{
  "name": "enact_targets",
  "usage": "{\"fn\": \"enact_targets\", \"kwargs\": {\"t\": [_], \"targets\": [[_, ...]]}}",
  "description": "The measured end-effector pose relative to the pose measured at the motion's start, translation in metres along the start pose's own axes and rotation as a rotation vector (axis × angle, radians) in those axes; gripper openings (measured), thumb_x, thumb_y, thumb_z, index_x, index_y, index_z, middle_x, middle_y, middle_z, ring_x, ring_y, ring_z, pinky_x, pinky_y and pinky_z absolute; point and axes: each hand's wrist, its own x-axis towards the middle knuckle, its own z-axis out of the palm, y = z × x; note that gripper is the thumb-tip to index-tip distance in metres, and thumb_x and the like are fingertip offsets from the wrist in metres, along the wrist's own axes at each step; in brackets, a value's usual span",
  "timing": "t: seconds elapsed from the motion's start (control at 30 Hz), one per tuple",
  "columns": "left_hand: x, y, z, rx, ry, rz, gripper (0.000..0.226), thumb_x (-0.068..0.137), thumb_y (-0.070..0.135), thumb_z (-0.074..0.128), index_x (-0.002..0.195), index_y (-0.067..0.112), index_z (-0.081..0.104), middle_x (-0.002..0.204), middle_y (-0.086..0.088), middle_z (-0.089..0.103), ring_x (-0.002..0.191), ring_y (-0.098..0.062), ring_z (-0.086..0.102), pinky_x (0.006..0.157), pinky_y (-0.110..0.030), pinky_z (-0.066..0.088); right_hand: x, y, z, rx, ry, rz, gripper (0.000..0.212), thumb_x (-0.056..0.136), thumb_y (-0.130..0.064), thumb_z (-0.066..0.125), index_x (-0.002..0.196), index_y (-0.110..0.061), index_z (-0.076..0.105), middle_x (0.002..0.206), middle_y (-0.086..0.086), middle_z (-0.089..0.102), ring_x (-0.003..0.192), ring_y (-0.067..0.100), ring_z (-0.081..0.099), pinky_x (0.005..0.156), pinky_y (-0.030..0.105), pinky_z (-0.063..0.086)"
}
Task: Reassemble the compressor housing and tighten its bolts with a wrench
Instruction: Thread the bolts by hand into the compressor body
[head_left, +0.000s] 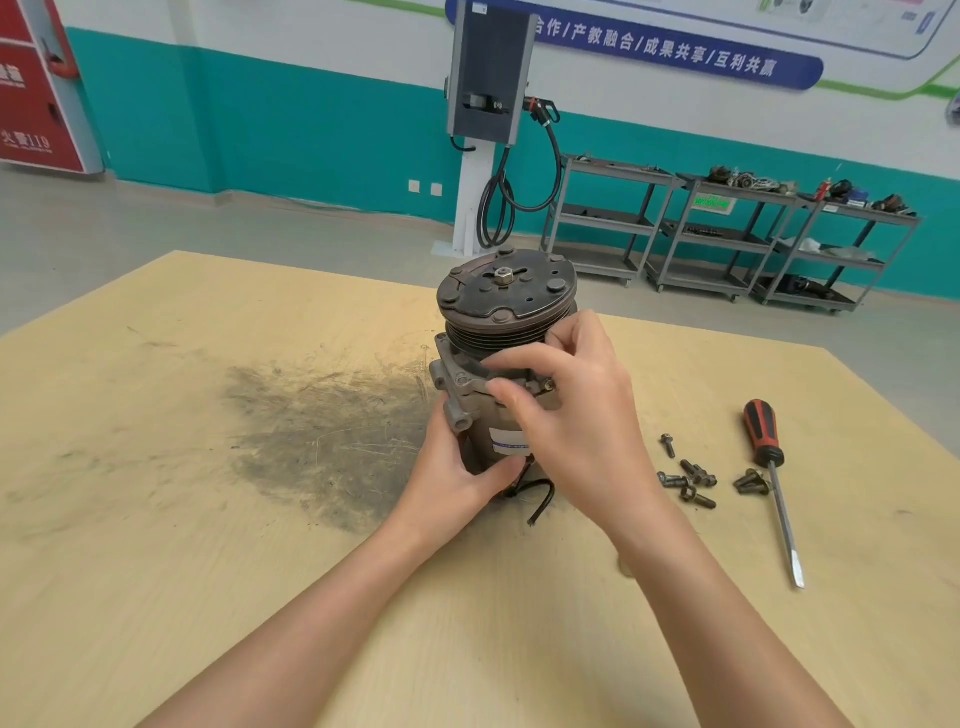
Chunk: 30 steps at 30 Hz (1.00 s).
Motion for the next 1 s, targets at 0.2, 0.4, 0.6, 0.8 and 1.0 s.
{"fn": "enact_targets", "kwargs": {"t": [0.2, 0.4, 0.6, 0.8, 1.0], "targets": [[-0.001, 0.003, 0.001, -0.009, -0.008, 0.02, 0.071, 0.078, 0.015, 0.078, 0.136, 0.022, 0.037, 0.13, 0.004, 0.06, 0.124, -0.009, 0.057, 0.108, -0.04, 0.044, 0.001, 0.001, 0.014, -0.087, 0.103, 0.034, 0.019, 0.076, -0.022, 0.08, 0.08, -0.011, 0.064, 0.093, -0.001, 0.041, 0.091, 0.017, 0.041, 0.073, 0.021, 0.031], [-0.001, 0.005, 0.001, 0.014, -0.026, 0.028, 0.069, 0.081, 0.006, 0.079, 0.132, 0.023, 0.037, 0.13, 0.001, 0.06, 0.125, -0.008, 0.055, 0.107, -0.035, 0.044, -0.003, 0.002, 0.017, 0.043, 0.16, 0.016, 0.035, 0.067, -0.03, 0.086, 0.082, -0.01, 0.063, 0.092, 0.0, 0.045, 0.089, 0.016, 0.046, 0.076, 0.023, 0.042], [-0.001, 0.005, 0.003, -0.009, -0.014, 0.05, 0.069, 0.083, -0.001, 0.075, 0.136, 0.019, 0.037, 0.126, 0.005, 0.061, 0.119, -0.006, 0.059, 0.096, -0.019, 0.047, -0.004, 0.007, 0.01, -0.031, 0.099, -0.06, 0.011, 0.08, -0.015, 0.077, 0.09, -0.012, 0.075, 0.09, 0.001, 0.04, 0.088, 0.017, 0.041, 0.076, 0.012, 0.031], [-0.002, 0.007, 0.003, -0.017, -0.026, 0.064, 0.069, 0.082, 0.002, 0.077, 0.133, 0.024, 0.038, 0.129, 0.006, 0.061, 0.122, -0.004, 0.057, 0.101, -0.023, 0.047, 0.0, 0.001, 0.023, -0.078, 0.207, 0.021, 0.035, 0.068, -0.021, 0.086, 0.074, -0.008, 0.054, 0.091, 0.002, 0.041, 0.085, 0.019, 0.042, 0.072, 0.031, 0.039], [-0.002, 0.006, 0.003, -0.013, -0.023, 0.063, 0.066, 0.082, 0.002, 0.077, 0.129, 0.03, 0.039, 0.129, 0.0, 0.06, 0.123, -0.008, 0.057, 0.102, -0.028, 0.047, -0.004, 0.004, 0.012, 0.051, 0.123, 0.0, 0.026, 0.074, -0.027, 0.081, 0.085, -0.008, 0.068, 0.094, 0.003, 0.046, 0.091, 0.019, 0.047, 0.079, 0.023, 0.04]]}}
